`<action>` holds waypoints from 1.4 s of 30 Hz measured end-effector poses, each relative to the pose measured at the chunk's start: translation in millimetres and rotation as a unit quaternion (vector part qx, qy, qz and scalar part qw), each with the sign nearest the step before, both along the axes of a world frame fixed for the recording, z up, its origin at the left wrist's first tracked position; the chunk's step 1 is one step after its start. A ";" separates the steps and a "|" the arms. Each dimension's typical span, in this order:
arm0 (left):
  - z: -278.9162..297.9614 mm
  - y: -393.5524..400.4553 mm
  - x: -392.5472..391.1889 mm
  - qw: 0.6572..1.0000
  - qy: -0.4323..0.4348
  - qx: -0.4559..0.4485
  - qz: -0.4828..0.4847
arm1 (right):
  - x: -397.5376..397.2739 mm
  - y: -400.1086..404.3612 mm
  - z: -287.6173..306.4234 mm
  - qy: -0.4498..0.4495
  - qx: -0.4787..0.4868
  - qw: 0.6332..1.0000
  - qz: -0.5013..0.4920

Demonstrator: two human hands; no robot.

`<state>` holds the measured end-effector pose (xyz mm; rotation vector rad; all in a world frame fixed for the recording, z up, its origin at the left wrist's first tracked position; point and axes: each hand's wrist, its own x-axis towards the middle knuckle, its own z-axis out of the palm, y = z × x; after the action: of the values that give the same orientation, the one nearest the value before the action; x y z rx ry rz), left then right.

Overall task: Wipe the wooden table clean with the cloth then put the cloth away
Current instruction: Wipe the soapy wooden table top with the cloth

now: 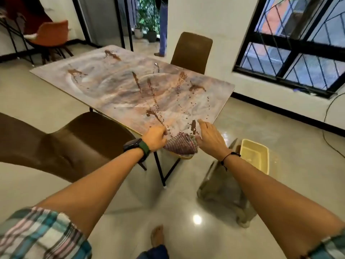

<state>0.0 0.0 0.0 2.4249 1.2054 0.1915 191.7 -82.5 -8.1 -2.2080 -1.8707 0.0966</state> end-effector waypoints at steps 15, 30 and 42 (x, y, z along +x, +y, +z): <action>-70.1 47.7 74.7 0.991 0.088 -0.098 0.001 | 0.1 70.0 -74.9 0.254 -0.106 0.944 -0.181; -21.7 93.4 77.0 0.885 -0.176 -0.424 0.081 | 52.4 84.4 -30.4 0.739 -0.075 0.668 -0.056; -39.4 113.1 86.9 0.947 -0.158 -0.214 0.182 | 54.1 121.8 -56.3 0.240 -0.086 0.966 -0.041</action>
<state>86.9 113.1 -39.4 1.7142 1.3678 0.3694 245.8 39.4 -64.5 -2.1152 -1.5461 0.7329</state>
